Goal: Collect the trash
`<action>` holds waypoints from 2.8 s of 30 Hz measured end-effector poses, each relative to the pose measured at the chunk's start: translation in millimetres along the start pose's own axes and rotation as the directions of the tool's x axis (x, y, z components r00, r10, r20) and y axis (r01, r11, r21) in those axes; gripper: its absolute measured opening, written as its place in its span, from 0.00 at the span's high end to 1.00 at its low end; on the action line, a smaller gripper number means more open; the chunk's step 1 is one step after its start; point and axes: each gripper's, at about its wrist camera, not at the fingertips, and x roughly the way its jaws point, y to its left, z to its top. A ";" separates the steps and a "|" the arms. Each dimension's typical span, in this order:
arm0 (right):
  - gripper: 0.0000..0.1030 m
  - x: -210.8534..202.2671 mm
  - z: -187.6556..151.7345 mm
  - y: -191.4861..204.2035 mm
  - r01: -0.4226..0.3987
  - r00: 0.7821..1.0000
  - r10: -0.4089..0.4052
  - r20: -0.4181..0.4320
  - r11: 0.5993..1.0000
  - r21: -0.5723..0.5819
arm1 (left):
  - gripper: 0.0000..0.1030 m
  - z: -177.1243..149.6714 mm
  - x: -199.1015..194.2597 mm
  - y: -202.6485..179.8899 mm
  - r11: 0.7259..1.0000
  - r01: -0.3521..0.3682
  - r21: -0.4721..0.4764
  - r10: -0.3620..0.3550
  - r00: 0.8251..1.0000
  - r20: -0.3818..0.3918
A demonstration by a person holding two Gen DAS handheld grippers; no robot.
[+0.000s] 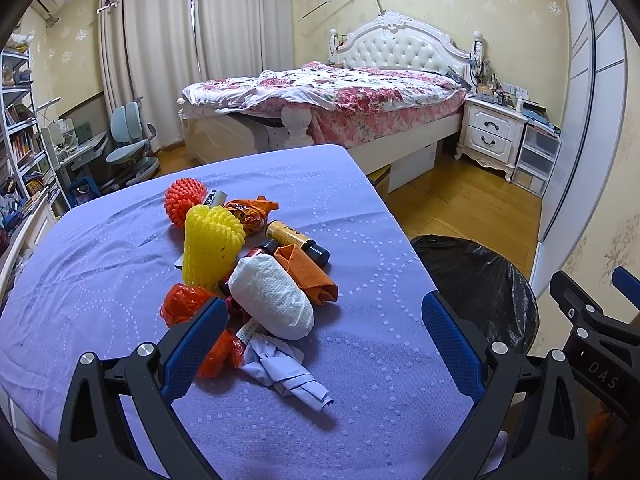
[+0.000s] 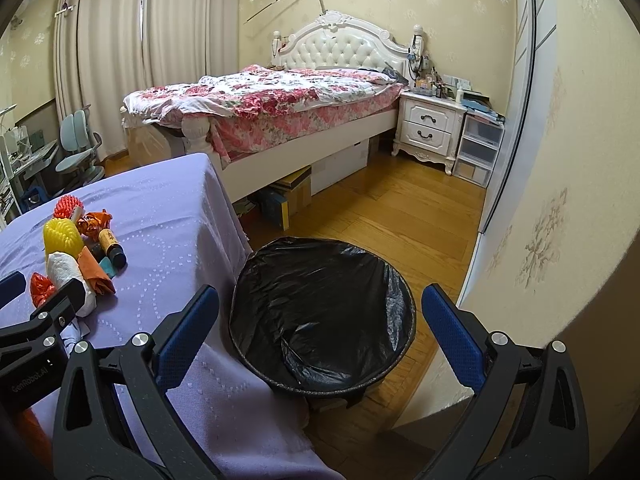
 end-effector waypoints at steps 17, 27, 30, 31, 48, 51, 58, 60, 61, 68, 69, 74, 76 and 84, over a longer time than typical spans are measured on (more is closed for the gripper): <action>0.04 1.5 1.5 -2.1 -0.006 1.000 0.006 -0.004 1.000 0.005 | 0.06 -2.3 3.9 0.7 1.000 0.004 0.001 -0.004 1.000 -0.006; 0.04 2.8 -10.6 -0.1 -0.006 1.000 0.006 -0.009 1.000 0.007 | 0.06 -2.3 4.6 0.1 1.000 0.002 0.002 -0.002 1.000 -0.007; 0.04 3.5 -10.1 -0.5 -0.005 1.000 0.006 -0.009 1.000 0.008 | 0.06 -3.5 8.3 1.3 1.000 0.003 0.002 -0.003 1.000 -0.009; 0.04 3.0 -12.1 -0.2 -0.005 1.000 0.006 -0.009 1.000 0.009 | 0.06 -3.4 8.3 1.1 1.000 0.003 0.002 -0.003 1.000 -0.008; 0.04 5.1 -16.4 0.8 -0.009 1.000 0.010 -0.017 1.000 0.009 | 0.06 -10.1 11.5 0.2 1.000 0.004 0.005 -0.004 1.000 -0.014; 0.04 5.5 -17.1 1.3 -0.010 1.000 0.010 -0.019 1.000 0.010 | 0.06 -15.2 13.1 0.1 1.000 0.006 0.006 -0.006 1.000 -0.019; 0.04 7.2 -17.1 3.6 -0.012 1.000 0.012 -0.028 1.000 0.011 | 0.06 -18.9 13.1 -0.5 1.000 0.009 0.009 -0.008 1.000 -0.027; 0.04 6.7 -18.6 4.8 -0.012 0.999 0.013 -0.029 1.000 0.010 | 0.06 -17.9 13.2 -0.7 1.000 0.009 0.009 -0.009 1.000 -0.027; 0.04 6.3 -19.8 5.9 -0.012 0.999 0.013 -0.031 1.000 0.009 | 0.06 -17.4 13.3 -0.9 1.000 0.009 0.009 -0.009 1.000 -0.027; 0.04 6.8 -19.8 7.1 -0.022 0.999 0.022 -0.040 1.000 0.012 | 0.06 -13.2 13.4 1.8 1.000 0.016 0.012 -0.016 0.999 -0.036; 0.04 7.0 -19.2 6.8 -0.025 0.999 0.025 -0.043 1.000 0.012 | 0.06 -13.1 13.2 3.0 1.000 0.018 0.012 -0.018 0.999 -0.039; 0.04 4.4 -22.5 17.0 -0.053 0.997 0.053 -0.055 0.999 0.002 | 0.10 -15.8 9.2 16.2 1.000 0.004 -0.001 -0.004 0.999 -0.047; 0.04 3.9 -20.7 19.9 -0.064 0.996 0.064 -0.059 0.998 -0.003 | 0.11 -18.0 6.7 24.8 1.000 -0.007 -0.007 0.007 0.999 -0.047; 0.20 4.5 -11.5 40.9 -0.142 0.986 0.139 -0.088 0.990 -0.028 | 0.23 -26.9 2.6 74.2 0.995 -0.070 -0.065 0.064 0.995 -0.082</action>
